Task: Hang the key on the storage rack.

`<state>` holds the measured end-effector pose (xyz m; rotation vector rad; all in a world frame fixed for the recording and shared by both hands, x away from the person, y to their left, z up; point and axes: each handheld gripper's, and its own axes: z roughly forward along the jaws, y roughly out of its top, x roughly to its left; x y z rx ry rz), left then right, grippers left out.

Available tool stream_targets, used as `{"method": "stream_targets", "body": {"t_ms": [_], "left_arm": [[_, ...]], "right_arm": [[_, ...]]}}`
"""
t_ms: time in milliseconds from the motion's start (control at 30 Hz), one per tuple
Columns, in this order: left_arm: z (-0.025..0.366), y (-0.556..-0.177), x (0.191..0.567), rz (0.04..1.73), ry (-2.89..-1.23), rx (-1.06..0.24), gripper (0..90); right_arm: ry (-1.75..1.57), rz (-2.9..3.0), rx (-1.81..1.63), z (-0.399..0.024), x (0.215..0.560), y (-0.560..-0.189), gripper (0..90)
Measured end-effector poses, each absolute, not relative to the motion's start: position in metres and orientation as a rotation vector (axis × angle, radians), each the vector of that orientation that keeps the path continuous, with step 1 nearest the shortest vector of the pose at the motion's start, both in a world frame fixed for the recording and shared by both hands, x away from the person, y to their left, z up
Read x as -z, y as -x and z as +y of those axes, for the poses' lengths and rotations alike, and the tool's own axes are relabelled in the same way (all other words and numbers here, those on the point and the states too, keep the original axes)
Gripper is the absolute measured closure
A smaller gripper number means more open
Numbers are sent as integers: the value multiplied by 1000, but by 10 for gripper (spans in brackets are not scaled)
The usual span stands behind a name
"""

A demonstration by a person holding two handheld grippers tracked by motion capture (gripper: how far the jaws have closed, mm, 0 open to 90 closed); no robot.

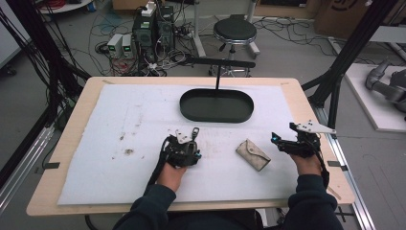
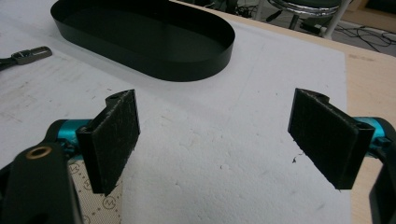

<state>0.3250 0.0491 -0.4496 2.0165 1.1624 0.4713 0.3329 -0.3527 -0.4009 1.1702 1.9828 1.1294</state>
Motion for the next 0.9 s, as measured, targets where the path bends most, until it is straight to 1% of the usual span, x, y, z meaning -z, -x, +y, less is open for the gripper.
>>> {"method": "stream_targets", "body": {"t_ms": [167, 200, 233, 267, 300, 333, 500, 600, 767, 800, 867, 900], "left_arm": [[75, -332, 450, 1210, -1998, -497, 361], [87, -335, 451, 1227, -1992, -505, 362], [87, -335, 451, 1227, -1992, -505, 380], [93, -337, 450, 1234, -1980, -502, 380], [96, -338, 451, 1237, -1968, -495, 350], [99, -339, 451, 1227, -1960, -471, 344], [98, -344, 452, 1165, -1964, -464, 350], [96, -346, 451, 1122, -1973, -459, 313], [93, -355, 448, 1106, -2053, -504, 291], [91, -357, 450, 1105, -2096, -515, 291], [91, -357, 450, 1076, -2107, -504, 304], [91, -357, 450, 1060, -2112, -489, 343]], "right_arm": [[-1174, 1982, -1130, -353, 401, -333, 170], [-1170, 1987, -1127, -352, 401, -333, 170], [-1170, 1987, -1127, -352, 401, -333, 170], [-1165, 1988, -1125, -352, 401, -333, 170], [-1167, 1990, -1126, -352, 401, -333, 170], [-1170, 1991, -1125, -351, 401, -333, 170], [-1162, 2000, -1121, -349, 402, -335, 170], [-1160, 2008, -1119, -347, 403, -335, 170], [-1160, 2013, -1118, -348, 403, -336, 170], [-1160, 2013, -1118, -348, 403, -336, 170], [-1159, 2015, -1119, -348, 403, -336, 170], [-1160, 2016, -1118, -348, 403, -336, 170]]}}
